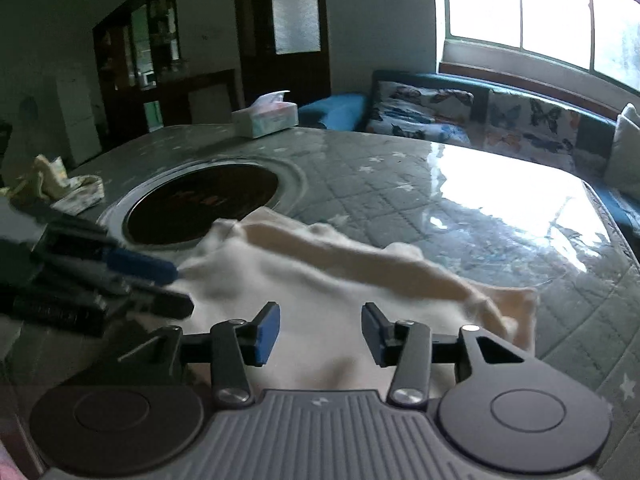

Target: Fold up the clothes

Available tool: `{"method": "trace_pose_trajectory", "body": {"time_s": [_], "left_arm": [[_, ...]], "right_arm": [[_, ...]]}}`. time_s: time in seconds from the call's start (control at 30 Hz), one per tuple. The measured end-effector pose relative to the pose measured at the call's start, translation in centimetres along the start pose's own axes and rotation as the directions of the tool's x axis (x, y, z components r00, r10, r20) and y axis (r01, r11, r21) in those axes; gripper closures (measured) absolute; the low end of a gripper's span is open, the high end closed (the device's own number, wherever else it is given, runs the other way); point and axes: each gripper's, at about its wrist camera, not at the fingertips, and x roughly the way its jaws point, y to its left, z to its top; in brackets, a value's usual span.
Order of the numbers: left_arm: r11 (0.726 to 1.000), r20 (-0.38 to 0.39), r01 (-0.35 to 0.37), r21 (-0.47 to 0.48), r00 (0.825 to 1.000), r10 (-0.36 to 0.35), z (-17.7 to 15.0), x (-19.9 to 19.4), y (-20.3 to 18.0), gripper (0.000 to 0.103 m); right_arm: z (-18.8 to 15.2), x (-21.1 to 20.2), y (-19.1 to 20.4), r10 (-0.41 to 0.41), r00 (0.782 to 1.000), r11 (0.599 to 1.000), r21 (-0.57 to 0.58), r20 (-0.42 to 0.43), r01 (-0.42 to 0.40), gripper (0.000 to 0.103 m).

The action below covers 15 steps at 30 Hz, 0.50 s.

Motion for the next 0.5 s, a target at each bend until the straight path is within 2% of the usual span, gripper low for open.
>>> {"method": "trace_pose_trajectory", "body": {"time_s": [0.23, 0.3, 0.43, 0.5], "left_arm": [[0.999, -0.029, -0.023, -0.028, 0.999, 0.022, -1.0, -0.1, 0.8, 0.061], [0.999, -0.036, -0.021, -0.039, 0.999, 0.020, -1.2, -0.1, 1.1, 0.060], [0.998, -0.042, -0.022, -0.060, 0.999, 0.019, -1.2, -0.3, 1.5, 0.059], [0.997, -0.044, -0.022, -0.071, 0.999, 0.019, -1.2, -0.4, 1.6, 0.058]], "right_arm": [[-1.7, 0.6, 0.9, -0.005, 1.000, 0.998, -0.056, 0.010, 0.005, 0.040], [-1.8, 0.7, 0.7, -0.003, 1.000, 0.999, -0.043, 0.015, 0.004, 0.031], [-2.0, 0.8, 0.5, 0.002, 1.000, 0.999, -0.039, 0.021, -0.002, 0.024], [-2.0, 0.9, 0.3, 0.016, 1.000, 0.999, -0.028, 0.019, -0.016, 0.016]]}}
